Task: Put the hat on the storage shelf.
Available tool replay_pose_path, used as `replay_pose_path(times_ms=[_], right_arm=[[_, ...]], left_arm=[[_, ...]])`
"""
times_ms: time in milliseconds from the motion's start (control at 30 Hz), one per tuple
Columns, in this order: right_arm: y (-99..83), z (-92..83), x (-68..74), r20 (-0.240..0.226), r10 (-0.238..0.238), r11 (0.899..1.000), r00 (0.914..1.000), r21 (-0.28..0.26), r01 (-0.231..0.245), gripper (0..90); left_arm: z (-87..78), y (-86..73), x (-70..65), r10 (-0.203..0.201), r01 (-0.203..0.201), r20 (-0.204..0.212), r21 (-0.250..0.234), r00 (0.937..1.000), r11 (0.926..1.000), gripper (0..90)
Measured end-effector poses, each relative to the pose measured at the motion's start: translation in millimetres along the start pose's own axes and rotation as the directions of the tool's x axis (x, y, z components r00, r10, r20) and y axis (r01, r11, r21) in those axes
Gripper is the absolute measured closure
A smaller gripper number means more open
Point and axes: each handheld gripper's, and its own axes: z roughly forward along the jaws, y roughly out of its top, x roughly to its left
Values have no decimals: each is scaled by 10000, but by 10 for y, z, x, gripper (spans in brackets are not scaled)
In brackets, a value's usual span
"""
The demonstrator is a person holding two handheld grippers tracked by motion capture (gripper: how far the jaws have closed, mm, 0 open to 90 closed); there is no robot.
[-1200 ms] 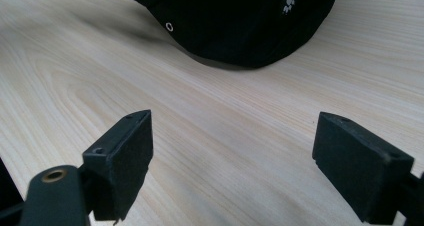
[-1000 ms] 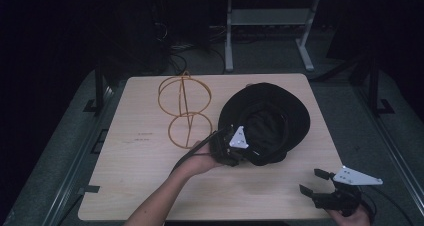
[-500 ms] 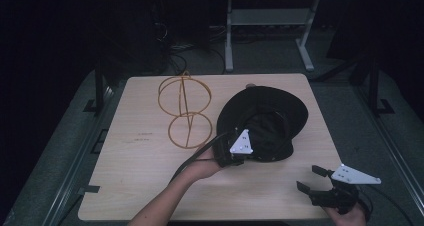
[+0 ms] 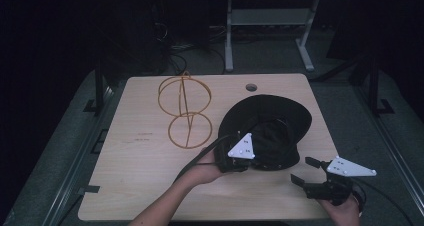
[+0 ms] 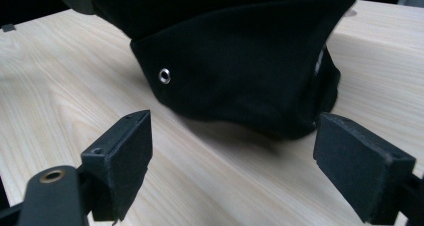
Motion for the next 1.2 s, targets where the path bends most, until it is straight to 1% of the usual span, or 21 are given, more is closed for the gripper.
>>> replay_pose_path(times_ms=[33,133,200,300,333,433,467,500,533,567,600,667,733,800,933,1033,1067,1100,1133,1167,1200], right_arm=[[8,11,-2,-52,-51,10000,10000,-44,51,154],[22,47,-14,-191,28,9999,9998,-100,-30,153],[35,63,-34,-136,-90,9999,9999,-142,88,151],[57,81,-73,-200,-84,9994,9998,-352,77,152],[59,106,-92,-191,-52,9994,9998,-333,45,152],[58,153,-124,-242,32,9997,9997,-222,-38,162],[58,195,-149,-464,-42,9995,9989,-303,28,267],[58,206,-147,-520,-94,9994,9986,-329,77,294],[60,219,-141,-504,-166,9995,9986,-289,152,349],[60,219,-141,-504,-166,9995,9986,-289,152,349],[60,235,-131,-510,-343,9993,9981,-193,333,504],[61,243,-122,-475,-515,9985,9975,-229,504,610],[58,246,-115,-450,-479,9988,9978,-136,474,677],[48,229,-109,-330,-549,9985,9979,-104,545,793],[38,198,-97,-283,-597,9981,9978,-160,593,837],[39,188,-90,-282,-612,9979,9977,-245,605,842],[45,175,-82,-254,-605,9978,9978,-291,597,846],[45,175,-82,-254,-605,9978,9978,-291,597,846],[49,168,-79,-244,-603,9978,9979,-302,595,847],[54,151,-80,-226,-546,9978,9983,-385,537,848],[56,143,-79,-198,-508,9980,9985,-389,500,848]], left_arm=[[-11,19,-18,6,-5,80,-96,10000,10000,848],[-23,45,-40,71,-68,218,-161,9997,9998,849],[-30,55,-50,26,-17,316,-265,9995,9996,849],[-38,67,-53,50,-37,404,-328,9992,9995,849],[-41,83,-56,61,-43,466,-393,9989,9992,849],[-34,91,-63,104,-87,466,-361,9989,9993,850],[-24,91,-62,150,-133,517,-338,9985,9993,850],[-22,90,-61,134,-117,530,-335,9985,9994,850],[-21,88,-60,133,-115,532,-339,9985,9994,850],[-21,88,-60,133,-115,532,-339,9985,9994,850],[-21,86,-56,130,-114,535,-313,9985,9994,850],[-13,70,-50,53,-39,559,-259,9984,9997,849],[-7,55,-47,34,-22,565,-205,9984,9998,849],[-11,41,-45,22,-12,516,-207,9987,9998,848],[-27,30,-49,14,-5,455,-199,9990,9998,844],[-50,21,-50,-17,27,403,-239,9992,9997,819],[-67,13,-48,-46,54,310,-260,9995,9996,803],[-67,13,-48,-46,54,310,-260,9995,9996,781],[-81,7,-46,-69,74,225,-223,9997,9997,781],[-105,-5,-41,-140,143,149,-191,9998,9997,732],[-115,-10,-39,-146,147,96,-184,9998,9997,702]])
